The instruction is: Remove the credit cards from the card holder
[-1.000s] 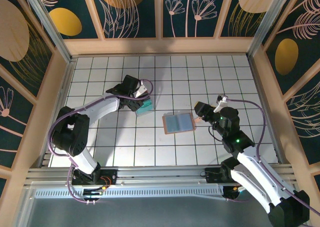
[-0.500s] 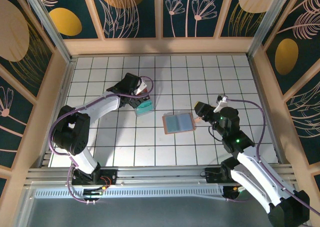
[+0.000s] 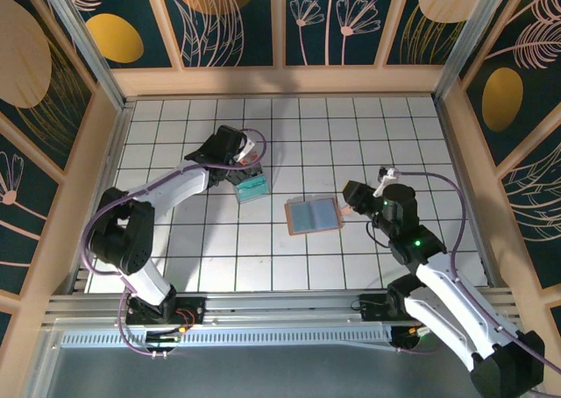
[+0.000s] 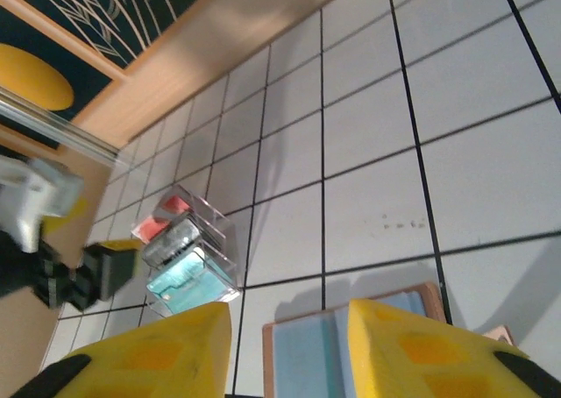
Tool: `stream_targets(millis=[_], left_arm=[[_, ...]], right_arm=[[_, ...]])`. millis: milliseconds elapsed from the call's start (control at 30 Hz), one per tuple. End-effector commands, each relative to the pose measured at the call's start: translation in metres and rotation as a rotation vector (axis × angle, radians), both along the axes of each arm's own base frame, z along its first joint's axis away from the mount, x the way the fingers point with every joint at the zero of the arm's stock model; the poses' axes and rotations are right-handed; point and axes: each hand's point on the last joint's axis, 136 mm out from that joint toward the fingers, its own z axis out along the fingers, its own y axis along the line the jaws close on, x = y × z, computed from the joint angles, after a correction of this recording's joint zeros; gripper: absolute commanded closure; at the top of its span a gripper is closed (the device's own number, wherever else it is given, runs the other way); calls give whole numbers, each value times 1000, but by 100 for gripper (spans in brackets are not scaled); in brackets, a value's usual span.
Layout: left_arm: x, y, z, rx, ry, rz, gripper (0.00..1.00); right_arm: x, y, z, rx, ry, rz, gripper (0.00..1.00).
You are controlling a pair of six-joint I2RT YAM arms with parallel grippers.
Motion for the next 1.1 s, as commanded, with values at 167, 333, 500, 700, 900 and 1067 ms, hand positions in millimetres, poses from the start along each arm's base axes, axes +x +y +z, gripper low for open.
stream_targets(millis=[167,333,500,700,900,1067], left_arm=[[-19,-3,81,-283,-166,74,1],[-26,12,99,-403,-228,214,1],[-36,23,106,-521,-266,316,1],[-53,40,120,-687,-349,419,1],[-70,57,127,-823,-440,491,1],[-75,62,120,-835,-445,512,1]], right_arm=[[-12,19,-32,-185,146,-15,63],[-16,45,-48,-283,209,42,64],[-19,74,-66,-389,262,104,64],[-23,107,-86,-482,313,180,64],[-23,128,-105,-553,355,240,64],[-23,134,-117,-600,383,262,64]])
